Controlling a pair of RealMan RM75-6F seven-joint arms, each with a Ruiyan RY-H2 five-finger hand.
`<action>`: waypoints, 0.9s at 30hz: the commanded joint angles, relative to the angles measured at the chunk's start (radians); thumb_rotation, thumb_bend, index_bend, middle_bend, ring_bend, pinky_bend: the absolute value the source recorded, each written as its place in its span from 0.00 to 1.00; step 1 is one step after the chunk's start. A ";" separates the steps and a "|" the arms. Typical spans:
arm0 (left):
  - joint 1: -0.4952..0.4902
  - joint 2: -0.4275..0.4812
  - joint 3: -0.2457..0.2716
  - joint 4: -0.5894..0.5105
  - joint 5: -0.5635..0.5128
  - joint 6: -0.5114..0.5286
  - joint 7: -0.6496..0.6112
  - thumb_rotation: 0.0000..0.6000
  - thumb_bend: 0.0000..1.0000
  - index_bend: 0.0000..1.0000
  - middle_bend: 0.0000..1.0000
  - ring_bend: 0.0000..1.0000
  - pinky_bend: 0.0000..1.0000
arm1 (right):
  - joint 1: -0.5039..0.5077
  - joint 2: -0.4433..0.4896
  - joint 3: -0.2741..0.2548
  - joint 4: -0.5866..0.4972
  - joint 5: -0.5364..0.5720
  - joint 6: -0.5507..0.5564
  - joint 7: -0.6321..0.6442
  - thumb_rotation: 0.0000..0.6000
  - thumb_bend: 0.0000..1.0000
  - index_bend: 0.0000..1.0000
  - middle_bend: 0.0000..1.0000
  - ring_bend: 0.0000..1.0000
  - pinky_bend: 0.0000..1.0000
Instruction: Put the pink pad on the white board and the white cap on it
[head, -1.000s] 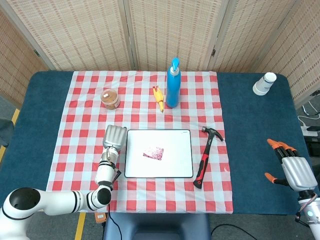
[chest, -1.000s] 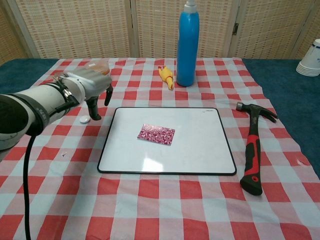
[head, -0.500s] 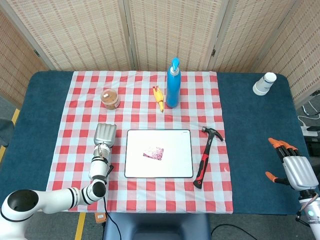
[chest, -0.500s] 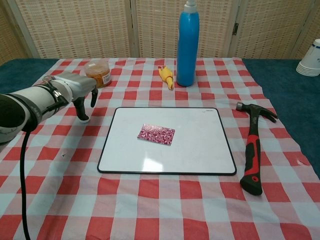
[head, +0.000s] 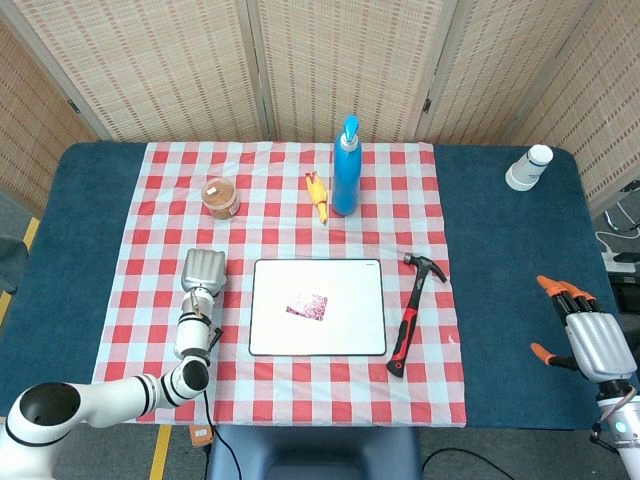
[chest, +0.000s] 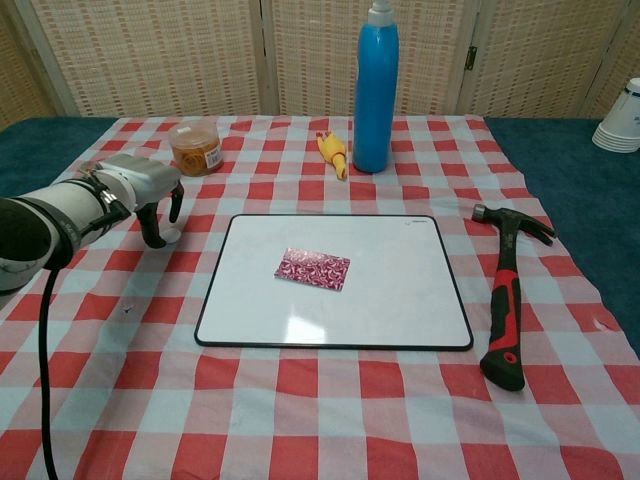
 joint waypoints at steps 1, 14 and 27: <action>0.002 -0.001 -0.002 0.003 -0.001 -0.003 0.000 1.00 0.28 0.43 1.00 1.00 1.00 | 0.001 0.000 0.000 -0.001 0.001 -0.003 0.000 1.00 0.13 0.00 0.12 0.09 0.18; 0.000 -0.009 -0.010 0.000 -0.003 -0.004 0.012 1.00 0.29 0.46 1.00 1.00 1.00 | 0.001 0.004 0.000 -0.003 0.004 -0.006 0.001 1.00 0.13 0.00 0.12 0.09 0.18; 0.000 -0.018 -0.017 0.026 -0.022 -0.019 0.026 1.00 0.30 0.49 1.00 1.00 1.00 | 0.002 0.004 0.001 -0.003 0.007 -0.010 0.000 1.00 0.13 0.00 0.12 0.09 0.18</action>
